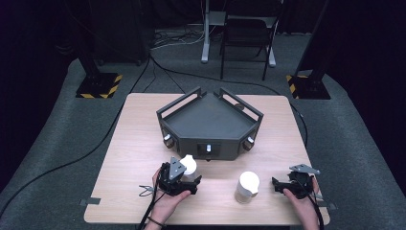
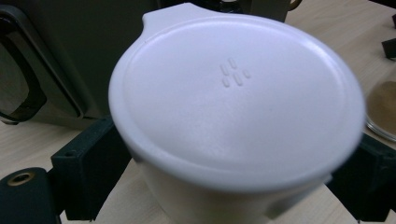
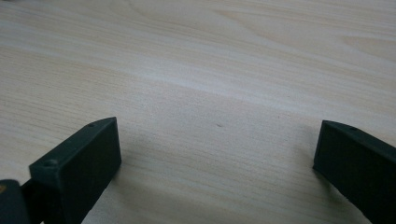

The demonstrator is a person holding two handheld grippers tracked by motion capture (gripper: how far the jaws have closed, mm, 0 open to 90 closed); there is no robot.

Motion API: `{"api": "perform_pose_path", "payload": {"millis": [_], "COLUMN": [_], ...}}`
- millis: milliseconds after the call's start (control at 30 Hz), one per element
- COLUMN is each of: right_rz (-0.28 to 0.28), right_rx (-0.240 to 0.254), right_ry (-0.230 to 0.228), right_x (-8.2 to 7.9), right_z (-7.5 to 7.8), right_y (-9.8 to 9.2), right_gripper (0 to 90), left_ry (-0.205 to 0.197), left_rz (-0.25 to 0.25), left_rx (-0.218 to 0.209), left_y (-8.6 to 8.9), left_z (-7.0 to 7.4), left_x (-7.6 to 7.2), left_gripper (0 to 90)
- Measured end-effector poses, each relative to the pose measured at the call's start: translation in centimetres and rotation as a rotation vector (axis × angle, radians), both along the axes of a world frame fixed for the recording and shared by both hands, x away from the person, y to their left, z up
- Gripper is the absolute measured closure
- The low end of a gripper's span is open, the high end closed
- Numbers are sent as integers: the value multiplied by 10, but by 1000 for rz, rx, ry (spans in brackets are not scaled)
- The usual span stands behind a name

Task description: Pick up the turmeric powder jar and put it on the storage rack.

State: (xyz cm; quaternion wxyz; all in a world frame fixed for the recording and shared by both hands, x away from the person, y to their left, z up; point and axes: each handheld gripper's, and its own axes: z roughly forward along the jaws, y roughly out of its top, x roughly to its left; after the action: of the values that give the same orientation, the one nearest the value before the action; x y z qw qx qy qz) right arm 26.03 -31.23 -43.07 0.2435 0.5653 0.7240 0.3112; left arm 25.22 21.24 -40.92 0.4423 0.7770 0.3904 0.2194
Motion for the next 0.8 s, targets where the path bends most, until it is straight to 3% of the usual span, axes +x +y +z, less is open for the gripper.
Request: {"api": "perform_pose_path", "payload": {"millis": [433,800], "right_rz": [0,0], "right_rx": [0,0], "right_ry": [0,0], "right_x": [0,0], "right_z": [0,0], "right_y": [0,0], "right_gripper": [0,0], "left_ry": [-25,-55], "left_rz": [44,67], "left_rx": [-17,-43], "left_y": [-12,-16], "left_z": [-14,-21], "left_x": [1,-2], "left_gripper": [172,296]}}
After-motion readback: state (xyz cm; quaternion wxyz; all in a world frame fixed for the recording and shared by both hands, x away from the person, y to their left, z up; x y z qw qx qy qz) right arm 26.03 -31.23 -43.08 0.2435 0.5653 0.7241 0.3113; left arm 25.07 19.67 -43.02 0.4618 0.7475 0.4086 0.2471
